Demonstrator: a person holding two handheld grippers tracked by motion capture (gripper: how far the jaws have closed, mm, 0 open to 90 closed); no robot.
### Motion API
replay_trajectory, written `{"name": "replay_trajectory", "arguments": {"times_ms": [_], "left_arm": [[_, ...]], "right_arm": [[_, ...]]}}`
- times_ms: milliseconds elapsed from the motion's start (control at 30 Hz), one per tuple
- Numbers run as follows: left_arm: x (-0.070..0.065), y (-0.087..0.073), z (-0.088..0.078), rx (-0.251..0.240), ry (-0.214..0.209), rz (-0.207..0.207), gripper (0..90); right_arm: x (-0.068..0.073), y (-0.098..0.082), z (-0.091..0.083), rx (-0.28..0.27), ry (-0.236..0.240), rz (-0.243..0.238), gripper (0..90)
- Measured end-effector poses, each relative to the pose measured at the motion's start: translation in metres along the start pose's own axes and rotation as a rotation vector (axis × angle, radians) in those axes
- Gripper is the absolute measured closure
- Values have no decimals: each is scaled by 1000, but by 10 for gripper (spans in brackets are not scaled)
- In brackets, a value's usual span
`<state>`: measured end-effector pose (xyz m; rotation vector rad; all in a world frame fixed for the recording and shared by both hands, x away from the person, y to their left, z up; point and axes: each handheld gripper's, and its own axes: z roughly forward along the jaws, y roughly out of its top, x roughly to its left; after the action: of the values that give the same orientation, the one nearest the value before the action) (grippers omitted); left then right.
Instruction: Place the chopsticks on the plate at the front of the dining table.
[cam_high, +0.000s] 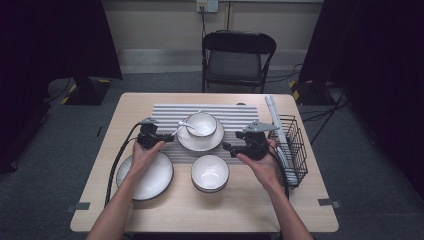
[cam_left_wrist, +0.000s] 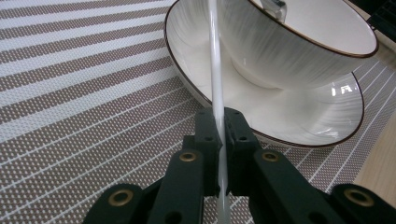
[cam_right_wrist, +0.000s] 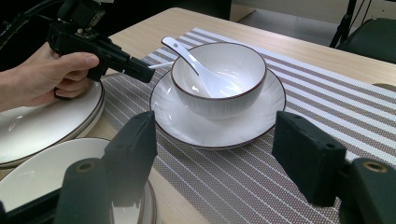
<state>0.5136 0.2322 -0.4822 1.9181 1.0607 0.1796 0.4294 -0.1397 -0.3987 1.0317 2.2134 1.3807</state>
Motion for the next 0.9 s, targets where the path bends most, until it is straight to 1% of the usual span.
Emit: {"name": "replay_trajectory", "arguments": {"times_ms": [67,233,267,333,367,400,500,533,600,667,700,733,800,833,867,900], "left_arm": [[-1,0,1,4,1,7,856],[0,-1,2,6,-10,2,853],[0,-1,1,3,-13,1,845],[-1,0,0,-7,-9,2,796],[-1,1,-1,-16,-25,-2,791],[-1,1,-2,-17,-28,3,777],[1,1,-4,-18,-33,-7,733],[1,1,-7,-22,-47,-6,719],[1,3,-12,-25,-52,1,718],[2,4,-16,-46,-65,1,706],[1,4,-18,-44,-66,9,697],[1,5,-19,-40,-62,17,699],[1,4,-22,-33,-68,25,700],[1,4,-24,-28,-55,30,714],[0,4,-26,-26,-57,29,742],[-1,4,-28,-31,-53,40,744]], "right_arm": [[0,0,0,0,1,6,302],[-1,0,0,1,0,4,302],[-1,0,0,-1,1,4,302],[-1,0,1,1,4,4,302],[0,0,1,2,3,3,301],[0,0,1,3,4,3,301],[0,0,1,2,4,4,302],[0,-1,1,2,4,4,301],[0,-1,1,2,4,4,301],[0,-1,1,2,3,5,301],[0,0,1,1,1,5,301],[0,0,2,2,1,6,301],[1,0,2,3,3,4,301],[1,0,2,2,4,2,301],[1,0,2,2,4,2,301],[1,0,1,3,2,3,301]]}}
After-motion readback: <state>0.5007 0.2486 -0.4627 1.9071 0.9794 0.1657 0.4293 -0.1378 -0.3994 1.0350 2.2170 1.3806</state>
